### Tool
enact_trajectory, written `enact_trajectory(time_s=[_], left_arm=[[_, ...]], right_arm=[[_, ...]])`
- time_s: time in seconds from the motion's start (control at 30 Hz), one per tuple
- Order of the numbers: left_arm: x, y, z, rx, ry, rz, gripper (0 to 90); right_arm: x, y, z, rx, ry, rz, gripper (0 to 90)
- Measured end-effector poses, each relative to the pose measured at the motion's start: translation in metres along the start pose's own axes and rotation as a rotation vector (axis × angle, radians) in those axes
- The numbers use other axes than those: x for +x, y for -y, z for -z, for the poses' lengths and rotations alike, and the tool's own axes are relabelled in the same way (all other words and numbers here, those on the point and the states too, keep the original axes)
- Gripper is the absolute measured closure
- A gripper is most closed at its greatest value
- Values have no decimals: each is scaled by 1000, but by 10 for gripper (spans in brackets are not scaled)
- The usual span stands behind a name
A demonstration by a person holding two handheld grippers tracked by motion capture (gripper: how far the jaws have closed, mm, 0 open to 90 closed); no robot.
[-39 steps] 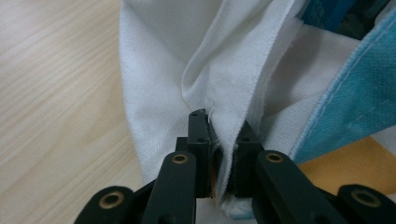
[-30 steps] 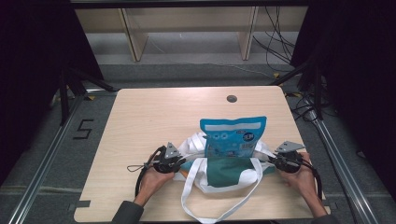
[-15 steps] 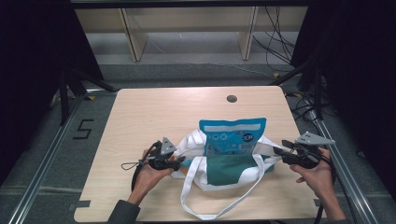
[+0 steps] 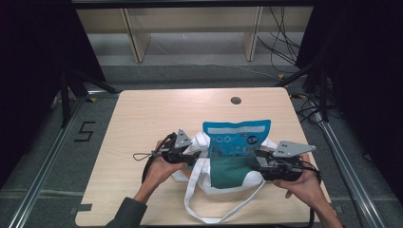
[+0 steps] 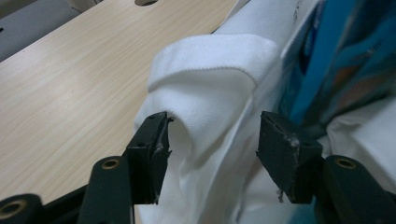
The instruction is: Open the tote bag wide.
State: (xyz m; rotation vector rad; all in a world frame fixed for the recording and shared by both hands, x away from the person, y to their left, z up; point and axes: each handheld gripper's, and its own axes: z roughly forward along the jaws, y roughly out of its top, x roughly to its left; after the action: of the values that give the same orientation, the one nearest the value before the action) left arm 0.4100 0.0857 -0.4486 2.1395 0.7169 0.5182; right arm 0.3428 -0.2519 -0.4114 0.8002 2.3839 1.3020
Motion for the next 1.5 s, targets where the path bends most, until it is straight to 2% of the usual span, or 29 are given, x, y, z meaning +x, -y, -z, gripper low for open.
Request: enact_trajectory(time_s=[0.07, 0.1, 0.13, 0.2, 0.23, 0.33, 0.37, 0.4, 0.47, 0.6, 0.63, 0.7, 0.77, 0.83, 0.9, 0.93, 1.0, 1.07, 1.1, 1.13, 1.17, 1.2, 1.23, 1.27, 1.3, 1.33, 1.37, 1.43, 1.5], left_arm=[[3, -2, -4, 8, 31, -2, 448], [5, -3, -6, 26, 41, -21, 449], [7, -4, -7, 24, 46, -27, 473], [11, -4, -10, 4, 66, 13, 537], [13, -5, -11, 2, 60, 8, 584], [20, -6, -19, 9, 47, 16, 721], [23, -7, -22, 15, 55, 28, 737], [25, -7, -25, 21, 55, 50, 755], [33, -10, -31, 44, 47, 55, 790], [48, -6, -53, 134, 41, 112, 807], [50, -2, -61, 128, 49, 168, 808], [54, 6, -71, 143, 78, 214, 808], [54, 9, -78, 156, 83, 222, 808], [51, 8, -83, 163, 60, 211, 809], [45, 8, -86, 147, 12, 211, 807], [44, 6, -85, 151, 4, 187, 802], [41, 3, -79, 160, -23, 143, 745], [39, -2, -64, 162, -55, 99, 640], [38, -5, -54, 146, -45, 85, 604], [37, -7, -46, 131, -36, 79, 559], [35, -13, -21, 83, -24, 81, 528], [35, -13, -21, 83, -24, 81, 504], [31, -15, -11, 44, -24, 104, 504], [29, -16, -1, 13, -11, 105, 494], [24, -17, 9, -13, -4, 119, 485], [19, -18, 17, -34, 25, 132, 485], [13, -17, 23, -60, 56, 139, 477], [2, -15, 34, -67, 117, 124, 452], [-11, -11, 41, -91, 155, 141, 439]], right_arm=[[-4, 0, -11, 24, -12, 47, 453], [-3, 0, -13, 37, -25, 35, 453], [-3, 0, -13, 44, -31, 49, 499], [-5, 3, -11, 65, -59, 90, 643], [-4, 4, -10, 71, -46, 82, 703], [-2, 10, -7, 115, -66, 134, 846], [0, 12, -7, 126, -64, 166, 854], [4, 14, -7, 142, -66, 156, 859], [10, 18, -3, 167, -67, 166, 863], [23, 24, -2, 210, -106, 201, 864], [26, 26, -5, 228, -117, 206, 864], [35, 35, -16, 274, -132, 204, 864], [40, 44, -28, 298, -139, 207, 863], [44, 52, -37, 316, -152, 198, 862], [42, 53, -42, 303, -176, 208, 863], [44, 54, -40, 314, -164, 168, 863], [44, 53, -40, 308, -161, 186, 855], [44, 50, -36, 295, -143, 142, 814], [42, 47, -32, 272, -138, 129, 745], [40, 41, -26, 244, -135, 107, 691], [37, 38, -23, 211, -126, 100, 665], [30, 25, -6, 116, -150, 78, 629], [30, 25, -6, 116, -150, 78, 629], [27, 20, 3, 81, -142, 64, 620], [21, 10, 22, 31, -90, 58, 609], [21, 10, 22, 31, -90, 58, 609], [18, 6, 29, 11, -57, 62, 607], [10, 2, 41, -19, 26, 66, 613], [-1, -1, 49, -4, 113, 73, 615]])
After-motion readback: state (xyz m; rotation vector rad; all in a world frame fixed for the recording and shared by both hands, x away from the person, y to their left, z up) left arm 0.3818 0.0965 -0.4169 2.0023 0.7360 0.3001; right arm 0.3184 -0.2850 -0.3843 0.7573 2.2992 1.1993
